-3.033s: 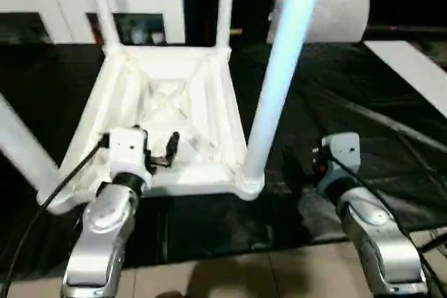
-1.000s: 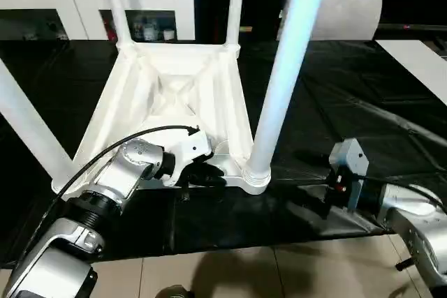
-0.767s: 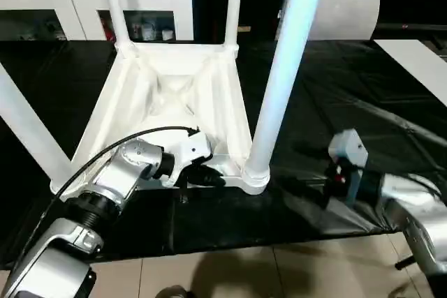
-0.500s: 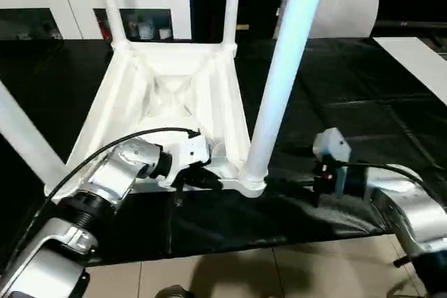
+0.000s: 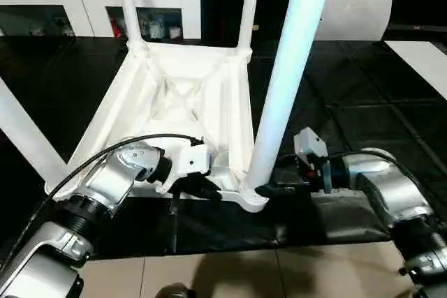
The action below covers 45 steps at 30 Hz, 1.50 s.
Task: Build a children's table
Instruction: Rotate leg to tighten
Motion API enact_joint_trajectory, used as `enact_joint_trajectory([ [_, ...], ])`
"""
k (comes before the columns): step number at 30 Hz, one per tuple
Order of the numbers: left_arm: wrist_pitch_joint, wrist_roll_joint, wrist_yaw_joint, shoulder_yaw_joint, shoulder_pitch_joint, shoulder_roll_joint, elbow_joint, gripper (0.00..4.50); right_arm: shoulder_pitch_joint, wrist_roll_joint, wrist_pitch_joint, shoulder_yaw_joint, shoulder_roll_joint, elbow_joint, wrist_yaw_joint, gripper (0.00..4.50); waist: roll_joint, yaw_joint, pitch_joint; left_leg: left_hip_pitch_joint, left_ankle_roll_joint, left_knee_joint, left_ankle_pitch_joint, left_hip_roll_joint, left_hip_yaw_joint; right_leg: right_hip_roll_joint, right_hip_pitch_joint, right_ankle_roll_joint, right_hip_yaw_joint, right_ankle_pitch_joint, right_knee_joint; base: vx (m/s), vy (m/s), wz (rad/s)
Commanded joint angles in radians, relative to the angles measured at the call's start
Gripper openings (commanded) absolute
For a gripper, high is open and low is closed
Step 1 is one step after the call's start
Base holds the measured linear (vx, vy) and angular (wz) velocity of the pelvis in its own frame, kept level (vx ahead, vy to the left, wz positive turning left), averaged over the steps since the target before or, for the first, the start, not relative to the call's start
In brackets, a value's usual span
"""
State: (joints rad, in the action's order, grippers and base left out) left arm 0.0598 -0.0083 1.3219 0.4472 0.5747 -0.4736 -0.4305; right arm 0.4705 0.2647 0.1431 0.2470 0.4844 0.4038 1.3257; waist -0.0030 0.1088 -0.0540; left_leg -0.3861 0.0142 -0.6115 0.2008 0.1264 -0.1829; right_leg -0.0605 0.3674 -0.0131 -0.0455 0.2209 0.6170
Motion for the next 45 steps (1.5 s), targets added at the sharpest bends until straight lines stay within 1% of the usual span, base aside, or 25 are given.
enact_joint_trajectory([
  [1,-0.012,0.014,0.026,0.037,0.002,0.015,0.014,0.0,0.02,0.009,0.001,0.002,0.002,0.004,0.012,2.8,0.001,0.002,0.063,0.032,0.053,0.081,0.13,0.123,0.043,-0.119,-0.027,-0.31,0.049,-0.007,-0.05,0.0,0.0,0.0],
  [11,0.0,0.017,0.024,0.03,0.006,0.016,-0.003,0.0,0.026,0.028,0.007,0.007,-0.015,0.037,0.074,2.02,0.0,0.006,0.063,0.031,0.039,0.084,0.15,0.123,0.043,-0.12,-0.026,-0.311,0.049,0.014,-0.051,0.0,0.0,0.0],
  [14,0.012,0.016,0.021,0.022,0.006,0.021,-0.007,0.0,0.028,0.031,0.013,-0.001,-0.023,0.046,0.085,1.99,0.001,0.007,0.063,0.031,0.038,0.083,0.149,0.123,0.042,-0.121,-0.026,-0.31,0.049,0.021,-0.052,0.0,0.0,0.0],
  [17,0.047,-0.021,-0.018,-0.017,-0.013,0.044,0.004,0.0,-0.006,0.048,0.018,-0.02,-0.041,0.015,0.049,1.98,0.0,0.006,0.062,0.031,0.034,0.085,0.156,0.124,0.042,-0.122,-0.026,-0.309,0.05,0.027,-0.053,0.0,0.0,0.0],
  [18,0.067,-0.024,-0.04,-0.027,-0.016,0.052,0.007,0.0,-0.016,0.053,0.022,-0.026,-0.047,0.003,0.031,1.98,0.0,0.006,0.062,0.03,0.032,0.085,0.16,0.124,0.043,-0.122,-0.026,-0.309,0.05,0.033,-0.053,0.0,0.0,0.0],
  [20,0.14,-0.029,-0.111,-0.053,-0.022,0.076,0.02,0.0,-0.048,0.051,0.046,-0.043,-0.069,-0.031,-0.052,1.98,0.0,0.006,0.059,0.036,0.02,0.09,0.187,0.126,0.043,-0.122,-0.021,-0.303,0.053,0.071,-0.058,0.0,0.0,0.0],
  [21,0.14,-0.029,-0.111,-0.053,-0.022,0.076,0.02,0.0,-0.048,0.051,0.046,-0.043,-0.069,-0.031,-0.052,1.98,-0.001,0.006,0.059,0.036,0.017,0.091,0.193,0.124,0.044,-0.122,-0.022,-0.3,0.052,0.084,-0.06,0.0,0.0,0.0],
  [22,0.177,-0.027,-0.146,-0.062,-0.021,0.089,0.031,0.0,-0.057,0.026,0.063,-0.047,-0.092,-0.036,-0.135,1.97,-0.001,0.002,0.056,0.032,0.008,0.093,0.213,0.122,0.045,-0.125,-0.024,-0.292,0.053,0.132,-0.065,0.0,0.0,0.0],
  [23,0.231,-0.018,-0.211,-0.078,-0.016,0.116,0.042,0.0,-0.058,-0.021,0.096,-0.06,-0.144,-0.025,-0.293,1.97,0.006,-0.002,0.053,0.034,-0.015,0.097,0.236,0.124,0.046,-0.124,-0.019,-0.28,0.057,0.165,-0.068,0.0,0.0,0.0],
  [24,0.231,-0.018,-0.211,-0.078,-0.016,0.116,0.042,0.0,-0.058,-0.021,0.096,-0.06,-0.144,-0.025,-0.293,1.97,0.004,-0.008,0.051,0.031,-0.026,0.1,0.247,0.122,0.049,-0.122,-0.019,-0.277,0.057,0.182,-0.068,0.0,0.0,0.0],
  [25,0.262,-0.006,-0.265,-0.088,-0.009,0.142,0.04,0.0,-0.053,-0.047,0.121,-0.069,-0.177,-0.017,-0.386,1.96,0.003,-0.021,0.051,0.023,-0.047,0.106,0.267,0.12,0.056,-0.125,-0.028,-0.259,0.053,0.232,-0.07,0.0,0.0,0.0],
  [26,0.278,0.001,-0.294,-0.092,-0.005,0.158,0.039,0.0,-0.052,-0.061,0.136,-0.073,-0.194,-0.017,-0.431,1.96,0.001,-0.031,0.051,0.023,-0.063,0.106,0.291,0.119,0.058,-0.127,-0.027,-0.238,0.051,0.278,-0.076,0.0,0.0,0.0],
  [27,0.319,0.016,-0.372,-0.106,0.01,0.211,0.032,0.0,-0.04,-0.09,0.188,-0.092,-0.245,-0.015,-0.552,1.95,0.005,-0.034,0.049,0.026,-0.071,0.106,0.303,0.118,0.057,-0.125,-0.023,-0.23,0.053,0.297,-0.078,0.0,0.0,0.0],
  [28,0.326,0.019,-0.388,-0.109,0.013,0.223,0.03,0.0,-0.037,-0.095,0.2,-0.097,-0.256,-0.015,-0.577,1.94,0.003,-0.043,0.045,0.032,-0.083,0.106,0.335,0.116,0.055,-0.123,-0.014,-0.224,0.056,0.332,-0.085,0.0,0.0,0.0],
  [29,0.341,0.029,-0.446,-0.116,0.027,0.265,0.02,0.0,-0.024,-0.116,0.223,-0.112,-0.297,-0.009,-0.667,1.94,0.005,-0.048,0.046,0.036,-0.087,0.102,0.359,0.113,0.059,-0.128,-0.013,-0.211,0.057,0.384,-0.091,0.0,0.0,0.0],
  [30,0.343,0.035,-0.482,-0.122,0.034,0.287,0.01,0.0,-0.018,-0.125,0.226,-0.12,-0.316,-0.005,-0.712,1.94,0.005,-0.052,0.045,0.036,-0.085,0.1,0.363,0.114,0.058,-0.128,-0.009,-0.201,0.06,0.401,-0.097,0.0,0.0,0.0],
  [32,0.311,0.046,-0.568,-0.131,0.05,0.338,-0.021,0.0,-0.006,-0.136,0.241,-0.14,-0.362,0.006,-0.819,1.94,0.004,-0.053,0.047,0.039,-0.08,0.102,0.356,0.113,0.056,-0.123,-0.006,-0.193,0.061,0.379,-0.1,0.0,0.0,0.0],
  [33,0.311,0.046,-0.568,-0.131,0.05,0.338,-0.021,0.0,-0.006,-0.136,0.241,-0.14,-0.362,0.006,-0.819,1.94,0.003,-0.054,0.05,0.037,-0.074,0.102,0.328,0.114,0.054,-0.122,-0.009,-0.202,0.062,0.324,-0.096,0.0,0.0,0.0],
  [34,0.29,0.052,-0.597,-0.132,0.056,0.355,-0.035,0.0,-0.002,-0.132,0.246,-0.15,-0.379,0.011,-0.85,1.94,0.001,-0.052,0.051,0.036,-0.067,0.102,0.313,0.114,0.053,-0.121,-0.011,-0.204,0.061,0.299,-0.095,0.0,0.0,0.0],
  [35,0.281,0.061,-0.609,-0.124,0.058,0.365,-0.039,0.0,0.001,-0.138,0.244,-0.153,-0.39,0.01,-0.873,1.94,0.002,-0.051,0.051,0.035,-0.059,0.101,0.296,0.113,0.049,-0.119,-0.012,-0.206,0.062,0.275,-0.095,0.0,0.0,0.0],
  [36,0.284,0.071,-0.612,-0.115,0.059,0.366,-0.038,0.0,0.001,-0.135,0.225,-0.155,-0.395,0.011,-0.87,2.28,0.002,-0.047,0.054,0.032,-0.039,0.1,0.248,0.113,0.046,-0.12,-0.018,-0.214,0.062,0.207,-0.089,0.0,0.0,0.0],
  [38,0.303,0.089,-0.601,-0.102,0.053,0.358,-0.024,0.0,-0.009,-0.123,0.188,-0.167,-0.398,-0.006,-0.859,2.63,0.002,-0.043,0.056,0.031,-0.02,0.098,0.212,0.114,0.043,-0.119,-0.021,-0.22,0.06,0.155,-0.085,0.0,0.0,0.0],
  [39,0.309,0.095,-0.594,-0.1,0.048,0.35,-0.016,0.0,-0.016,-0.114,0.174,-0.171,-0.392,-0.015,-0.839,2.65,0.005,-0.039,0.058,0.03,-0.01,0.096,0.185,0.113,0.041,-0.12,-0.022,-0.228,0.06,0.116,-0.081,0.0,0.0,0.0],
  [42,0.313,0.108,-0.579,-0.094,0.037,0.327,-0.004,0.0,-0.032,-0.118,0.157,-0.169,-0.368,-0.04,-0.8,2.91,0.006,-0.034,0.061,0.028,0.013,0.093,0.147,0.114,0.04,-0.117,-0.026,-0.24,0.057,0.042,-0.074,0.0,0.0,0.0],
  [45,0.212,0.142,-0.533,-0.06,0.031,0.259,-0.024,0.0,-0.042,-0.105,0.112,-0.193,-0.304,-0.048,-0.729,3.09,0.017,-0.025,0.068,0.023,0.039,0.086,0.099,0.114,0.041,-0.117,-0.028,-0.25,0.054,-0.049,-0.064,0.0,0.0,0.0],
])
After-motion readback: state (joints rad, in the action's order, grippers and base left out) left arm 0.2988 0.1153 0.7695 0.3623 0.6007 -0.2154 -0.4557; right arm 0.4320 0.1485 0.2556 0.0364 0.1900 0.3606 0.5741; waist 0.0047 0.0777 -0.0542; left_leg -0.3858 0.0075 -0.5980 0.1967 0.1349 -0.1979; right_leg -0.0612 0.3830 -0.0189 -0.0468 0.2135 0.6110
